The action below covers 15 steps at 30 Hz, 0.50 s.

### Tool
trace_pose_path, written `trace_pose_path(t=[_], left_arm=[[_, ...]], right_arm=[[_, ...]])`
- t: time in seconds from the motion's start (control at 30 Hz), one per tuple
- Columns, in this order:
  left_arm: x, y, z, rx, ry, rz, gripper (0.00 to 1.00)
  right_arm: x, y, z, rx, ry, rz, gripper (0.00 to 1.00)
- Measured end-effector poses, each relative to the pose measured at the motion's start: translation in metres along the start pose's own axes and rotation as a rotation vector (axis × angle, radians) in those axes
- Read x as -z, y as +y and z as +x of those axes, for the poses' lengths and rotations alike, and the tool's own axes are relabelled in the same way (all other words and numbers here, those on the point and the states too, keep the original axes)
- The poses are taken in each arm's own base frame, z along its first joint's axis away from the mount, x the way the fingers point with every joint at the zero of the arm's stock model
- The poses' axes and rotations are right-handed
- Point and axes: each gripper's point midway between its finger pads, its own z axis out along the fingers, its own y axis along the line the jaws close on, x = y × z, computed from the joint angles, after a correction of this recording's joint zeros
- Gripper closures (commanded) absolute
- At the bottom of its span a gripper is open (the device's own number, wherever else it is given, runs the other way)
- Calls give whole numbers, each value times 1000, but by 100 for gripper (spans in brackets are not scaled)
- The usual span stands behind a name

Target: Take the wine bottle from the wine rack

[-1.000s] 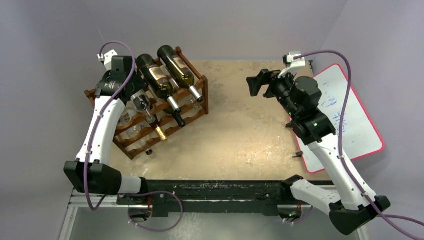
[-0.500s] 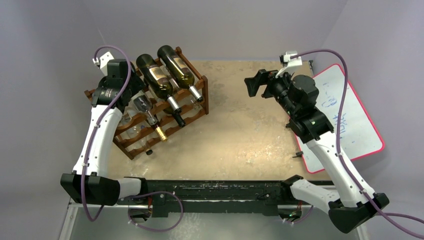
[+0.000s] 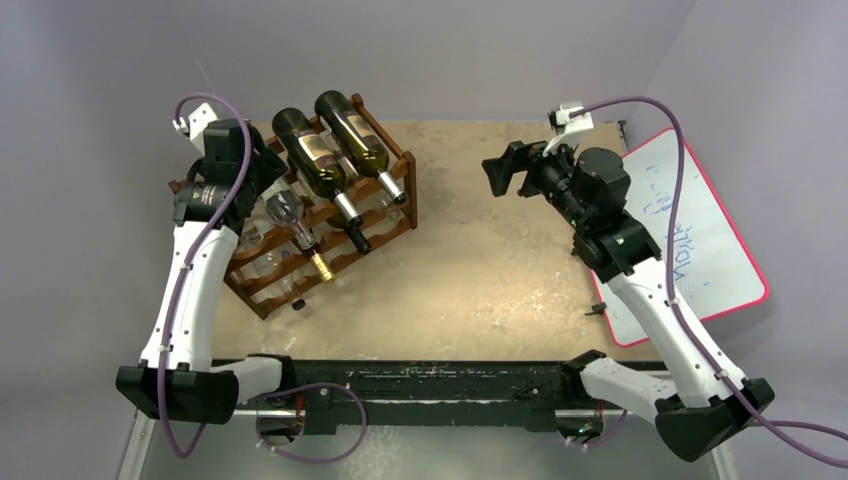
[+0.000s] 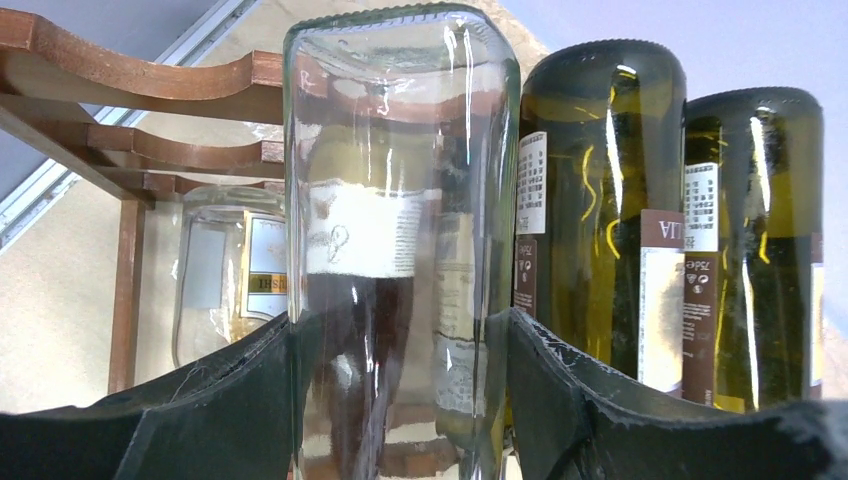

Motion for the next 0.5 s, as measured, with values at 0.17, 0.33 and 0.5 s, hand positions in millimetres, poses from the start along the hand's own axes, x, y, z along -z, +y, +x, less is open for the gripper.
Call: trace_pose_path(t=[0.17,0.33,0.5], left_arm=[[4,-5,-3,36,1,15,100],[12,-15,-6,60,20,65,100],[25,-38,-10,79,51,176,100]], right_arm=[[-5,9,6,23,20,-59,0],[-5,25,12,63,45,-165,0],[-3,36,14,99,51,-239,0]])
